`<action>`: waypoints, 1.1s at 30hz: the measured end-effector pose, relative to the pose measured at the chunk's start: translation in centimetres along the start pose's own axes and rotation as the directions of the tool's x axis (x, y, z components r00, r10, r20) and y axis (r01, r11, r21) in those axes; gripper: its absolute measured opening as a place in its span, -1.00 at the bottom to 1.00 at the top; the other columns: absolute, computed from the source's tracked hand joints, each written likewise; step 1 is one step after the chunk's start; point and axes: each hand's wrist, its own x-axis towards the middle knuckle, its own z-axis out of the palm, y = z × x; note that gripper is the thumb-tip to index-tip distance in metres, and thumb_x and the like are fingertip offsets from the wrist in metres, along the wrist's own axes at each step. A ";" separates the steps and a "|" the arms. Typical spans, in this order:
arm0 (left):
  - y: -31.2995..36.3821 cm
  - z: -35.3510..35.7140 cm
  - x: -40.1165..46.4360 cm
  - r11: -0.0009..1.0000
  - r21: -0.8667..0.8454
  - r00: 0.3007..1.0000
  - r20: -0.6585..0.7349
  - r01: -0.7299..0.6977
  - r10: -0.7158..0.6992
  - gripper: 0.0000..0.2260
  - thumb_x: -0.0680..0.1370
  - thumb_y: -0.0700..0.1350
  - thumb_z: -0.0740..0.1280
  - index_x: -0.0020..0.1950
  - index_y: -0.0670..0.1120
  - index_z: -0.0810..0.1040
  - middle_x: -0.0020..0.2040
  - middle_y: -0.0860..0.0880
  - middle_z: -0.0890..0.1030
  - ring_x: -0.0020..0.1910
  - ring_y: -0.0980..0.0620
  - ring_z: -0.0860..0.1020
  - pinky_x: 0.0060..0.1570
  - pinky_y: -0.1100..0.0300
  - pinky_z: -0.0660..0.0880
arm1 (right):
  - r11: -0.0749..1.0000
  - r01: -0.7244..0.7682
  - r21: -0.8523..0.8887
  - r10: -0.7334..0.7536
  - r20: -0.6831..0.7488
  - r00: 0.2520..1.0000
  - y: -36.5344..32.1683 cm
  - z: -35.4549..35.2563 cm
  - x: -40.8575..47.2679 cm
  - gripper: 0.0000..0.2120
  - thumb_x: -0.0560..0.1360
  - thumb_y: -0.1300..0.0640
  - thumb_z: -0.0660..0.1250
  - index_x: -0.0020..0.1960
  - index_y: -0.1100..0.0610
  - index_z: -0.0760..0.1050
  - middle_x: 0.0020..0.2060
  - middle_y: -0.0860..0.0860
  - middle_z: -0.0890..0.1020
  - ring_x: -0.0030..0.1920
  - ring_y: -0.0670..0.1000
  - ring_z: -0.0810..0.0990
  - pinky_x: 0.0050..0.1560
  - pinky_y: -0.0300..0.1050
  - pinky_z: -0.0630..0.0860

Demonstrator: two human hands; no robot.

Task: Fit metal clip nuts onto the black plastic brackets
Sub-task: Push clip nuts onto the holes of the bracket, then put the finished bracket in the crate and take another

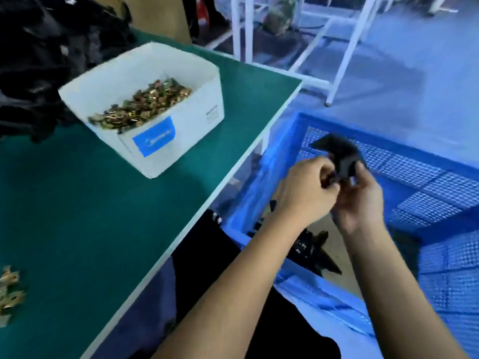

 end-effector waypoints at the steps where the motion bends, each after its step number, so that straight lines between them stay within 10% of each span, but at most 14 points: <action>1: -1.5 1.8 -0.4 0.998 0.033 0.997 0.061 0.044 -0.046 -0.84 0.44 -0.25 0.48 -0.01 -0.09 0.65 -0.03 -0.05 0.71 0.00 -0.11 0.66 0.06 -0.01 0.60 | 0.999 -0.053 0.001 0.053 -0.115 0.992 0.2 -3.1 1.2 -0.64 0.71 0.02 0.12 0.10 0.20 0.62 -0.08 0.16 0.73 -0.08 0.09 0.71 0.05 -0.02 0.63; 6: -8.0 5.6 -3.1 0.920 0.345 0.921 0.267 0.184 -0.284 -0.82 0.51 -0.18 0.46 0.10 -0.07 0.63 0.12 -0.10 0.61 0.10 -0.15 0.60 0.11 0.04 0.54 | 0.895 -0.446 -0.008 0.384 -0.493 0.781 3.3 -13.5 3.9 -0.78 0.71 0.20 0.16 0.22 0.33 0.46 -0.09 0.26 0.60 -0.13 0.16 0.57 -0.14 -0.05 0.66; 8: -9.5 5.5 -3.7 0.887 0.417 0.889 0.303 0.201 -0.344 -0.78 0.54 -0.16 0.45 0.18 -0.06 0.59 0.21 -0.09 0.55 0.14 -0.14 0.58 0.11 0.08 0.52 | 0.850 -0.524 -0.055 0.405 -0.569 0.716 4.6 -14.8 3.8 -0.81 0.71 0.22 0.20 0.08 0.35 0.47 0.07 0.25 0.56 -0.12 0.19 0.54 0.10 -0.05 0.63; 15: -10.9 3.6 -3.6 0.871 0.433 0.903 0.238 0.231 -0.358 -0.80 0.57 -0.15 0.42 0.19 -0.03 0.62 0.21 -0.06 0.58 0.17 -0.08 0.59 0.16 0.11 0.53 | 0.795 -0.557 -0.241 0.385 -0.509 0.770 6.5 -13.2 3.7 -0.64 0.72 0.17 0.18 0.45 0.32 0.35 0.40 0.32 0.46 0.32 0.29 0.56 0.42 0.10 0.48; 20: -7.5 0.9 -2.1 0.941 0.269 0.969 0.078 0.205 -0.233 -0.88 0.55 -0.19 0.43 0.05 -0.03 0.66 0.05 0.02 0.67 0.06 0.01 0.63 0.13 0.09 0.57 | 0.813 -0.380 -0.442 0.214 -0.380 0.900 6.1 -6.8 2.3 -0.85 0.65 0.28 0.23 0.14 0.33 0.51 -0.05 0.24 0.66 -0.17 0.14 0.64 -0.05 -0.01 0.57; 24: -2.2 -4.0 -0.8 0.993 0.105 0.995 -0.088 0.059 -0.050 -0.88 0.54 -0.23 0.42 0.01 -0.04 0.66 -0.02 0.07 0.69 -0.05 0.09 0.66 0.09 0.06 0.60 | 0.774 -0.031 -0.632 -0.007 -0.058 0.998 3.6 1.5 -0.4 -0.90 0.61 0.29 0.26 0.08 0.22 0.54 -0.09 0.28 0.63 -0.09 0.17 0.59 -0.06 0.00 0.52; 29: 3.9 -13.6 -2.9 0.966 0.037 0.909 -0.328 -0.258 0.255 -0.92 0.53 -0.22 0.40 -0.04 -0.06 0.65 -0.13 0.12 0.68 -0.15 0.18 0.65 -0.13 0.18 0.62 | 0.677 0.329 -0.659 -0.132 0.331 0.934 1.3 11.4 -5.8 -0.84 0.62 0.29 0.26 -0.09 0.14 0.55 -0.25 0.10 0.68 -0.13 0.16 0.64 -0.01 0.07 0.56; 33: 4.2 -20.4 -6.0 0.969 0.064 0.830 -0.506 -0.237 0.236 -0.94 0.54 -0.25 0.39 -0.06 -0.11 0.65 -0.16 0.09 0.67 -0.21 0.08 0.64 -0.23 0.12 0.60 | 0.616 0.519 -0.593 -0.111 0.586 0.802 3.3 17.0 -10.6 -0.83 0.62 0.22 0.29 -0.13 0.09 0.55 -0.25 0.05 0.69 -0.30 0.00 0.59 -0.25 -0.17 0.52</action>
